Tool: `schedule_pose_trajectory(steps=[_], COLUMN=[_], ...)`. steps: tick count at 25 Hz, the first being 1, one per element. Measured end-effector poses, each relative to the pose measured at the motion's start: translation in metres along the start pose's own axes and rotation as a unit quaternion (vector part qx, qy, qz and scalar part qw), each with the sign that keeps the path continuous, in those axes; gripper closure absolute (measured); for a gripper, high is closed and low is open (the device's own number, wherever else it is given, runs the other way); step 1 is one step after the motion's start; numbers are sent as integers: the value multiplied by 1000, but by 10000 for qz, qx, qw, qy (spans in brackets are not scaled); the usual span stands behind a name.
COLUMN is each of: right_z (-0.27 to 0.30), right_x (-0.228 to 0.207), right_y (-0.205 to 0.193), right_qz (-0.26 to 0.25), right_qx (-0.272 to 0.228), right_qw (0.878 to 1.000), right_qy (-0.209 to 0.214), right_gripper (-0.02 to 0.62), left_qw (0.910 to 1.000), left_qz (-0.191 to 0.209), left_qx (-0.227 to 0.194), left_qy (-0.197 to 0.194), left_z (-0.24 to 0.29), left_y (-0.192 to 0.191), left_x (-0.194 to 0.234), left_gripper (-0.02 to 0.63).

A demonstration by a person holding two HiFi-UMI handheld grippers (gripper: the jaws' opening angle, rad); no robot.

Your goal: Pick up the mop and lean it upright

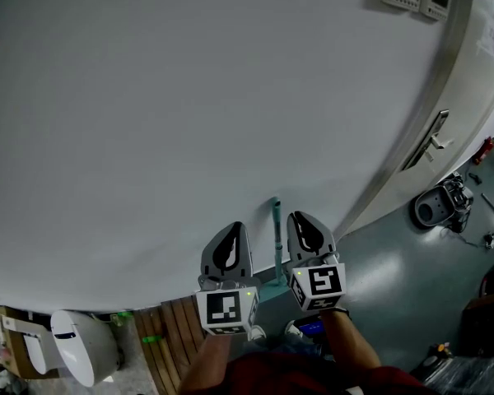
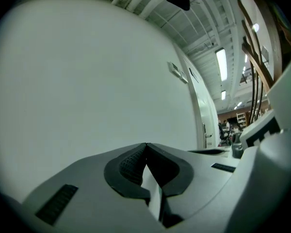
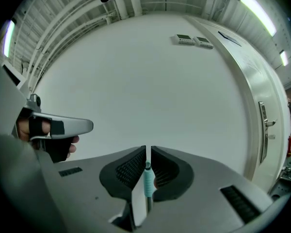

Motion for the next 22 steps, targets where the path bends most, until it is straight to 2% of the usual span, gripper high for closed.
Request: schedule_pose_trajectory(steps=[1, 3, 6, 13, 22], right_z=[3, 9, 17, 36, 55], right_x=[0, 0, 0, 4, 0], right_y=[-4, -12, -24, -51, -84], right_qz=[10, 66, 85, 70, 0], right_qx=[60, 195, 356, 725, 884], right_qw=[10000, 9997, 9992, 9971, 9961], right_qy=[31, 105, 154, 217, 71], right_gripper=[568, 474, 462, 426, 420], left_qw=[9999, 9998, 9999, 9996, 9988], left_qz=[-120, -192, -21, 18, 137], left_qx=[32, 30, -27, -98, -78], left_qy=[-6, 30, 116, 248, 461], left_z=[0, 1, 1, -6, -16], left_y=[1, 4, 7, 9, 10], left_x=[2, 4, 6, 12, 23], left_gripper=[592, 592, 592, 592, 592])
Point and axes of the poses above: the fingertips, and each gripper's own axes: z forward along the fingers, x to its left, y out of its top, the point moved 5 cm from there along -z, backward along the fingers, and after that the axes turned 6 degrees about y, right-handed, at the moved point
